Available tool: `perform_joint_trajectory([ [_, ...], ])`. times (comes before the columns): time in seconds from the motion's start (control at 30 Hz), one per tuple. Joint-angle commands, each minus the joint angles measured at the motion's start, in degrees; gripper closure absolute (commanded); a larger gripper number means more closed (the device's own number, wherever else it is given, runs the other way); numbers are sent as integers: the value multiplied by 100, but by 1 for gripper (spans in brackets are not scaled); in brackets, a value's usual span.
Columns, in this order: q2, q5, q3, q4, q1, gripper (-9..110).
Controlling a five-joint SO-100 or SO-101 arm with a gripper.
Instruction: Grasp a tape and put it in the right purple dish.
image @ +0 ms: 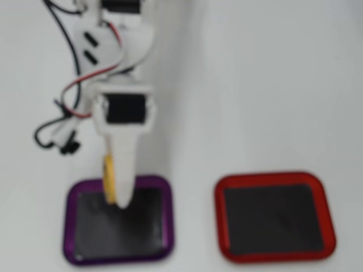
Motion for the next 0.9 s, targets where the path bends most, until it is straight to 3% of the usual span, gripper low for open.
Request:
perform_joint_trajectory([
  [0.0, 79, -35, -281, -123, -35, 102],
  [0.3, 79, -44, -281, -123, -44, 101],
  [0.87, 158, 18, -272, 220, -53, 89],
])
